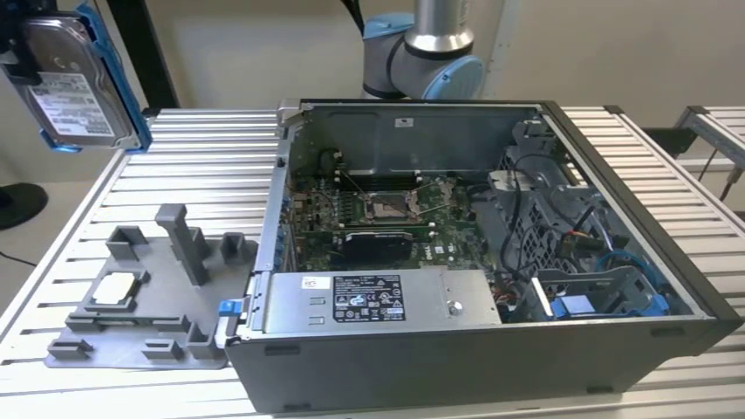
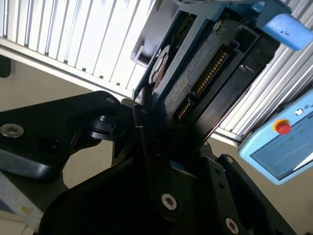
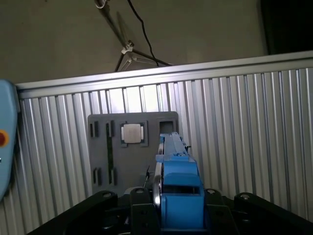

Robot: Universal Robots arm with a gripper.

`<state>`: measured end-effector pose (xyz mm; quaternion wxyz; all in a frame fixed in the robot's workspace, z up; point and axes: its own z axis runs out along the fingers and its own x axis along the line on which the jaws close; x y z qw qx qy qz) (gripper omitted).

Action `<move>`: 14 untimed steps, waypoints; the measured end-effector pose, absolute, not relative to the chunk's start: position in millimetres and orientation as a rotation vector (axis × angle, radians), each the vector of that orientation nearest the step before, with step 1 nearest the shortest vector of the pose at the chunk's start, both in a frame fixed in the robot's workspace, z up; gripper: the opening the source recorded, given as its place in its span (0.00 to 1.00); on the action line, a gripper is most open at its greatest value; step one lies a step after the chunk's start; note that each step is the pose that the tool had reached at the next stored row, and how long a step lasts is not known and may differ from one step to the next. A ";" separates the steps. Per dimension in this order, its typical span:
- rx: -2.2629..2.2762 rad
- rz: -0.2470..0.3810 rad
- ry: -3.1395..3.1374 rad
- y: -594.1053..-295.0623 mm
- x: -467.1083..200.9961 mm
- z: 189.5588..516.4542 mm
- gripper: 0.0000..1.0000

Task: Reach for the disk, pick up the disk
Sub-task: 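Pick up the disk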

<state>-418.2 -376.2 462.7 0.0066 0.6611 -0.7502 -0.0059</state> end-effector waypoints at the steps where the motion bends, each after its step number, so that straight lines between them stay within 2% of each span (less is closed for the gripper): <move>1: 2.068 -0.018 -2.347 -376.2 -418.2 464.1 0.00; 14: 2.068 -0.017 -2.347 -376.2 -418.2 474.2 0.00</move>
